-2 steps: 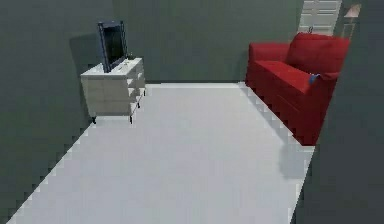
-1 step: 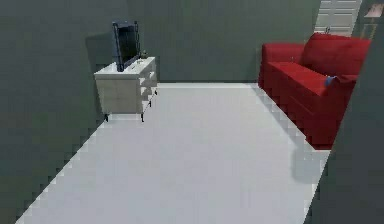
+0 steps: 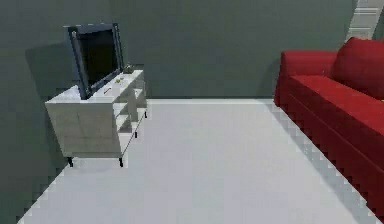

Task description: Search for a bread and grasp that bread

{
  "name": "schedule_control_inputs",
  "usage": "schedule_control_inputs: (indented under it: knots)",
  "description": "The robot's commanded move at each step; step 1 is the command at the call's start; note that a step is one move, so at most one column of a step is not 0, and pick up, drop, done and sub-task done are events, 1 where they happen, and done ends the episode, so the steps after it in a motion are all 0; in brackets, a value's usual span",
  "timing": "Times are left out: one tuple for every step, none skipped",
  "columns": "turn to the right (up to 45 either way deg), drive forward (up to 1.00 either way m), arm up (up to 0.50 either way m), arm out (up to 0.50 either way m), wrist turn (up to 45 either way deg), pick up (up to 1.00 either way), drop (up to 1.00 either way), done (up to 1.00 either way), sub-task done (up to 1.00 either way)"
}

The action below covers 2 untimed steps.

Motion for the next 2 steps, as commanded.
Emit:
schedule_control_inputs:
  knots:
    - [45.0,0.0,0.0,0.0,0.0,0.0,0.0,0.0,0.0]
    - [21.0,0.0,0.0,0.0,0.0,0.0,0.0,0.0,0.0]
